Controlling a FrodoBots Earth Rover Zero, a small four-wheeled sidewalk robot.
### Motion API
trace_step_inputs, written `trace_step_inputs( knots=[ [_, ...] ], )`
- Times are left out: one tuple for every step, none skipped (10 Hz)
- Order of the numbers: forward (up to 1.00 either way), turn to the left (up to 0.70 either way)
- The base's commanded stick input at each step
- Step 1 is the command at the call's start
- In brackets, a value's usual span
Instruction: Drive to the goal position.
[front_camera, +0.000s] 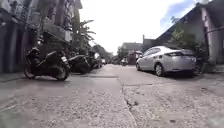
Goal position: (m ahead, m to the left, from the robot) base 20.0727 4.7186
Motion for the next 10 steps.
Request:
trace_step_inputs(
  knots=[
    [1.0, 0.0],
    [1.0, 0.0],
    [1.0, 0.0],
    [1.0, 0.0],
    [1.0, 0.0],
    [1.0, 0.0],
    [1.0, 0.0],
    [1.0, 0.17],
    [1.0, 0.15],
    [1.0, 0.0]
  ],
)
